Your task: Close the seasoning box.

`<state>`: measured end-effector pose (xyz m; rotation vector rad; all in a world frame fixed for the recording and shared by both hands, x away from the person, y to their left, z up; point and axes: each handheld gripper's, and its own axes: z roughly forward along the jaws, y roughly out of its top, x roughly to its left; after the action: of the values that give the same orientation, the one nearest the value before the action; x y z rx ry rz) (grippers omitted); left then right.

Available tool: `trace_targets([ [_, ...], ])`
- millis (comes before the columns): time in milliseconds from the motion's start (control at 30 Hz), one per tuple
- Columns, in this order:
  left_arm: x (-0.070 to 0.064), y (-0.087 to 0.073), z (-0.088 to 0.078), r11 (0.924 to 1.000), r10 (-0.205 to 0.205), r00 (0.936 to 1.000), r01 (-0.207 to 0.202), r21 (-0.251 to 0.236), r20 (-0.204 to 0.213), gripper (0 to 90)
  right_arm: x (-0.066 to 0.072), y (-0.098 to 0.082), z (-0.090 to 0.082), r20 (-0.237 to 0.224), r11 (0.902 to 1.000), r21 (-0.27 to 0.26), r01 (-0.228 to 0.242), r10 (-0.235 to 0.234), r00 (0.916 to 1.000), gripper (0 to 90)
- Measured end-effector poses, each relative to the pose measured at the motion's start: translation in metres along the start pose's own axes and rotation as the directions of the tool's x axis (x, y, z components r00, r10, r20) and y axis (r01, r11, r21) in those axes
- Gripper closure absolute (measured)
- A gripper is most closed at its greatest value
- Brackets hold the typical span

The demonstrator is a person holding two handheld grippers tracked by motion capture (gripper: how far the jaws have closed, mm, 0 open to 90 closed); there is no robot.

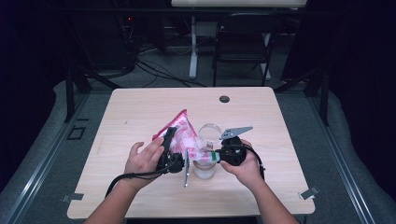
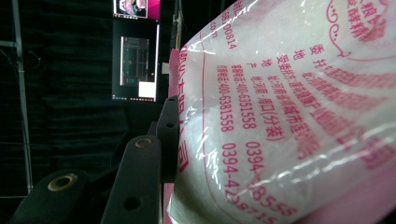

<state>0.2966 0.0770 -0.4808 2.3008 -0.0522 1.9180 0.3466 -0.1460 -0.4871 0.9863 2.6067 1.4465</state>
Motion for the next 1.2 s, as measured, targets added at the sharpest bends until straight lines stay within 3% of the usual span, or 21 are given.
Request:
trace_targets([
  [333, 0.0007, 0.0018, -0.0011, 1.0, 0.009, 0.9999, -0.009, -0.003, -0.011, 64.0, -0.0008, -0.0006, 0.0007, 0.005, 1.0, -0.002, -0.008, 0.008, 1.0, 90.0],
  [400, -0.0002, 0.0014, -0.0001, 0.9997, 0.007, 0.9998, -0.008, -0.022, -0.02, 64.0, -0.0011, -0.0008, 0.0008, 0.002, 1.0, -0.002, -0.009, 0.009, 1.0, 90.0],
  [833, -0.0006, 0.0024, -0.0006, 0.9998, 0.015, 0.9999, -0.015, -0.01, 0.007, 64.1, -0.0026, -0.0022, 0.0029, 0.012, 0.9998, 0.004, -0.017, 0.017, 0.9998, 90.0],
  [1000, 0.0005, 0.0027, -0.0016, 0.9997, 0.022, 0.9997, -0.022, -0.012, -0.005, 64.2, -0.0019, -0.0018, 0.0022, 0.014, 0.9998, -0.002, -0.018, 0.018, 0.9997, 90.0],
  [1033, -0.0008, 0.0019, 0.0004, 0.9985, 0.024, 0.9991, -0.026, -0.047, -0.035, 64.2, -0.0021, -0.002, 0.0026, 0.012, 0.9998, -0.004, -0.02, 0.02, 0.9997, 90.0],
  [1067, -0.0001, 0.0029, -0.0015, 0.9993, 0.03, 0.9994, -0.031, -0.023, -0.017, 64.2, -0.0026, -0.0021, 0.0028, 0.009, 0.9998, -0.002, -0.019, 0.019, 0.9998, 90.0],
  [1133, -0.0001, 0.0027, -0.0015, 0.9992, 0.031, 0.9994, -0.031, -0.023, -0.016, 64.2, -0.0031, -0.0024, 0.0029, 0.007, 0.9998, 0.001, -0.021, 0.021, 0.9998, 90.0],
  [1167, -0.0013, 0.0016, 0.0005, 0.9987, 0.02, 0.9994, -0.021, -0.046, -0.028, 64.2, -0.0032, -0.0025, 0.003, 0.006, 0.9997, 0.001, -0.022, 0.022, 0.9997, 90.0],
  [1200, 0.0005, 0.0027, -0.0019, 0.9996, 0.027, 0.9996, -0.027, -0.01, -0.001, 64.2, -0.0032, -0.0025, 0.003, 0.005, 0.9997, 0.002, -0.023, 0.023, 0.9997, 90.0],
])
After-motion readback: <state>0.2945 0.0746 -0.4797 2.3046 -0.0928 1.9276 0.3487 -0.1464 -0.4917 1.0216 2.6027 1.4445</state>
